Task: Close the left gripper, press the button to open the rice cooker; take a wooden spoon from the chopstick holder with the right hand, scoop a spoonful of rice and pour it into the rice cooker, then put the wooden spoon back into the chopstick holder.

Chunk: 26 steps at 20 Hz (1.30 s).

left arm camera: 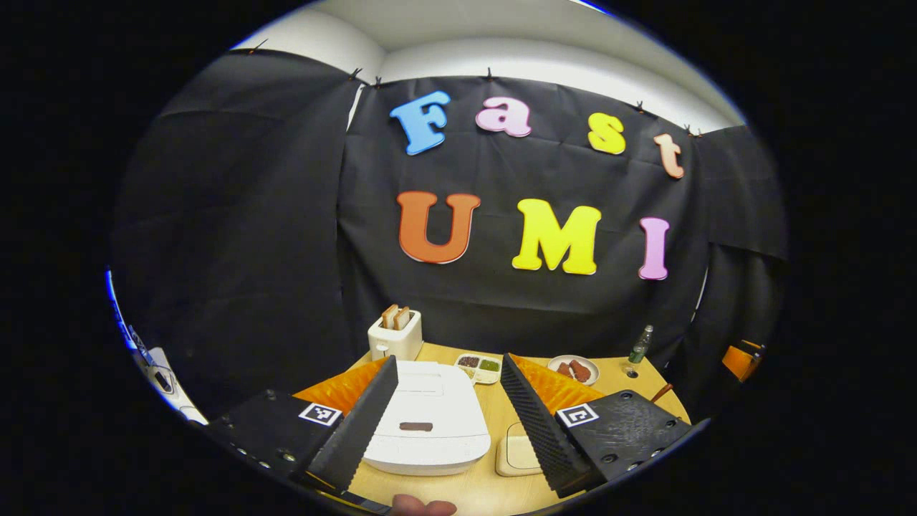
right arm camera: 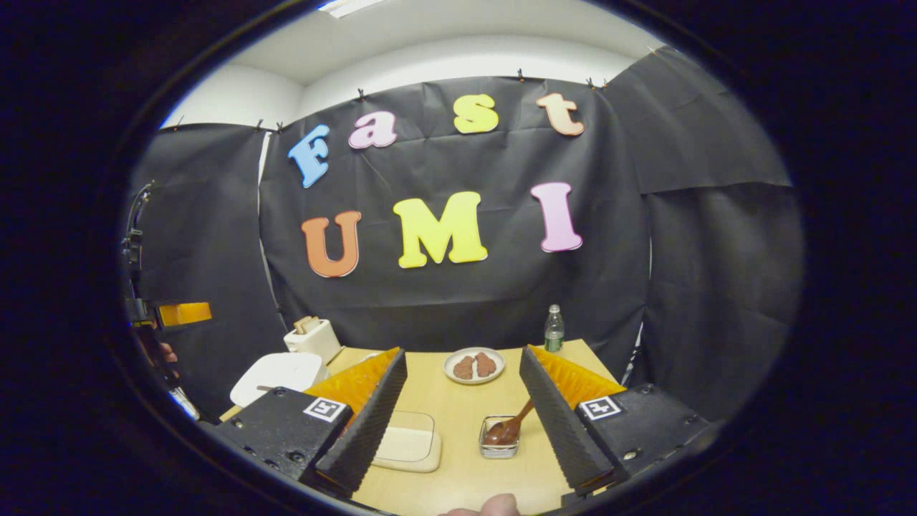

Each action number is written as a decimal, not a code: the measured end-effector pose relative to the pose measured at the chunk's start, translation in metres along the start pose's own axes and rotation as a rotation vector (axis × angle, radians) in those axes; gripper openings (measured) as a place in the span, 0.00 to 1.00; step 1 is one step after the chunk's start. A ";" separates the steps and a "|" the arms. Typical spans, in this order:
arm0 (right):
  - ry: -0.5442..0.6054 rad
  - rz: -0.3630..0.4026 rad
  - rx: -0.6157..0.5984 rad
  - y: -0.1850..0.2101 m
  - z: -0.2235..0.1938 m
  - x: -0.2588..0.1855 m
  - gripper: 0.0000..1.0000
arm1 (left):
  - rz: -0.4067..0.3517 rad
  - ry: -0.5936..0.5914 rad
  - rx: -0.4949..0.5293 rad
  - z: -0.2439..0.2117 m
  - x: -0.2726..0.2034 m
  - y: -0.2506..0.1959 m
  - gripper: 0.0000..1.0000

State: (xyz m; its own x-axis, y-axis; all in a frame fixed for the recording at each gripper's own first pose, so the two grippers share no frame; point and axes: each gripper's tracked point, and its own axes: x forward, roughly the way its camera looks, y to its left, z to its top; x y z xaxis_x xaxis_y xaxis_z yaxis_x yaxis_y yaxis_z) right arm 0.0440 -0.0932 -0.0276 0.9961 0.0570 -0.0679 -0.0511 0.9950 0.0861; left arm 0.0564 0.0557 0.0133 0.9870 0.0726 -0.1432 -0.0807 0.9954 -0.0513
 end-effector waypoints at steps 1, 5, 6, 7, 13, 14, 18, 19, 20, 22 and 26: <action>-0.027 -0.002 0.001 0.009 0.009 -0.013 1.00 | -0.022 -0.031 0.011 0.007 -0.014 -0.005 0.94; -0.100 -0.026 -0.035 0.026 0.027 -0.060 1.00 | -0.115 -0.088 0.014 0.010 -0.068 -0.031 0.94; -0.113 -0.026 -0.046 0.033 0.030 -0.071 1.00 | -0.126 -0.106 0.020 0.011 -0.079 -0.034 0.94; -0.126 -0.022 -0.060 0.041 0.032 -0.082 1.00 | -0.136 -0.118 0.024 0.009 -0.088 -0.035 0.94; -0.152 -0.007 -0.091 0.075 0.023 -0.120 0.99 | -0.131 -0.169 -0.025 0.002 -0.132 -0.032 0.94; -0.146 -0.002 -0.089 0.078 0.020 -0.123 0.99 | -0.123 -0.176 -0.022 -0.001 -0.137 -0.028 0.93; -0.137 0.017 -0.077 0.087 0.013 -0.131 1.00 | -0.112 -0.178 -0.022 -0.010 -0.145 -0.025 0.94; -0.136 0.019 -0.076 0.088 0.012 -0.131 1.00 | -0.118 -0.180 -0.020 -0.010 -0.145 -0.028 0.94; -0.136 0.019 -0.074 0.089 0.011 -0.131 0.99 | -0.124 -0.178 -0.014 -0.010 -0.144 -0.030 0.94; -0.139 0.014 -0.071 0.089 0.010 -0.130 0.99 | -0.128 -0.177 0.012 -0.014 -0.144 -0.029 0.94; -0.137 0.004 -0.053 0.091 0.002 -0.127 0.99 | -0.134 -0.171 0.035 -0.019 -0.142 -0.032 0.95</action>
State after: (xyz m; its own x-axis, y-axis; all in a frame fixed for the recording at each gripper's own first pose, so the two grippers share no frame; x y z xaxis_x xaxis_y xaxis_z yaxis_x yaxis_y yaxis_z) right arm -0.0866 -0.0097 -0.0090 0.9962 0.0525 0.0694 -0.0549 0.9979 0.0334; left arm -0.0834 0.0127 0.0165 0.9980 -0.0539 0.0324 0.0547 0.9982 -0.0238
